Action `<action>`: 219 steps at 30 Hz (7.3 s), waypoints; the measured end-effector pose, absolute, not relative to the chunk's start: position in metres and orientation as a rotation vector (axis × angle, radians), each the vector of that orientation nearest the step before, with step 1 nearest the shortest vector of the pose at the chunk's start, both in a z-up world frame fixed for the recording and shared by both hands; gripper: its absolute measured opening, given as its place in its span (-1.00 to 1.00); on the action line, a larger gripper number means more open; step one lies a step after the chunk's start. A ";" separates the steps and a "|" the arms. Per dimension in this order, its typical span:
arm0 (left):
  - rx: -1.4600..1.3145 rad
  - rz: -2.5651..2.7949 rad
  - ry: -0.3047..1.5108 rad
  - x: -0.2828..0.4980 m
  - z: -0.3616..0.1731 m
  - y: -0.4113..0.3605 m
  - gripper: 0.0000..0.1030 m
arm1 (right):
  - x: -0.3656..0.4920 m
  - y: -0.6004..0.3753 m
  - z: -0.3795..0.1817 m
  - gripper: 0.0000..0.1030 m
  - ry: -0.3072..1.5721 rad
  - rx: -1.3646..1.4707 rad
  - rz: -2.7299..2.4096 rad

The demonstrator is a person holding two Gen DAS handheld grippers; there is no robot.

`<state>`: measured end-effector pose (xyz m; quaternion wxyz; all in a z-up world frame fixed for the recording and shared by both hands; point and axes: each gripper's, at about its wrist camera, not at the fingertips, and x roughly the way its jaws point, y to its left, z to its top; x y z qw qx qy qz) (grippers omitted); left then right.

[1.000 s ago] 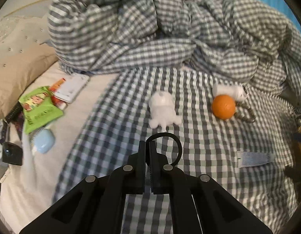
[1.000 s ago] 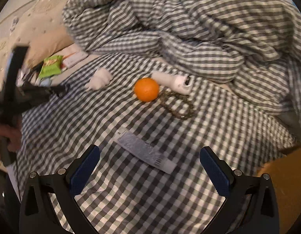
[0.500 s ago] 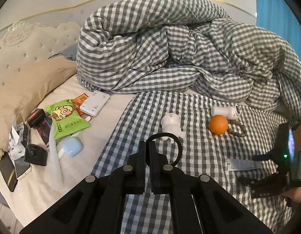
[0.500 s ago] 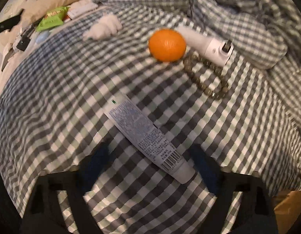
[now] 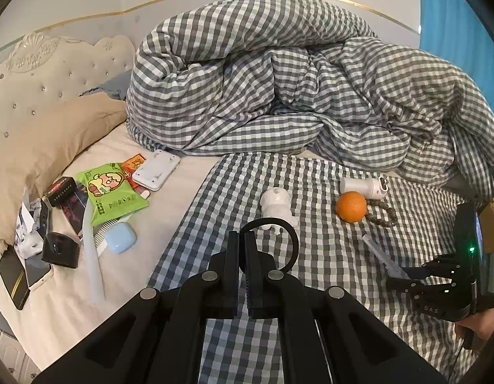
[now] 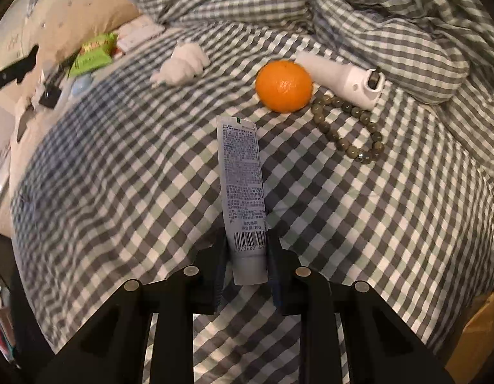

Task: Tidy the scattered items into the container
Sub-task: 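Grasp the white toothpaste tube with the right tool while the left tool holds the hair tie, then carry the tube and hair tie to the cardboard box and release both inside, then withdraw both tools from the cardboard box back over the bed, then grasp the orange with the right tool while the left tool grasps the white plush toy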

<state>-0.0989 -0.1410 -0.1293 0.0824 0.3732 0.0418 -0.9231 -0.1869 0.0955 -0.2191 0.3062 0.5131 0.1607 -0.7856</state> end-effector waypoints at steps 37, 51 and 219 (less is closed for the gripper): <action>0.893 -3.142 0.064 -0.043 -0.004 0.081 -0.95 | -0.030 0.335 0.004 -0.56 0.077 0.818 -2.872; 0.919 -3.252 0.016 -0.033 0.001 0.164 -0.95 | -0.020 0.410 -0.018 -0.56 0.067 0.981 -3.083; 0.912 -2.795 0.142 -0.164 -0.099 -0.099 0.10 | -0.198 0.085 -0.131 0.10 0.254 0.976 -2.590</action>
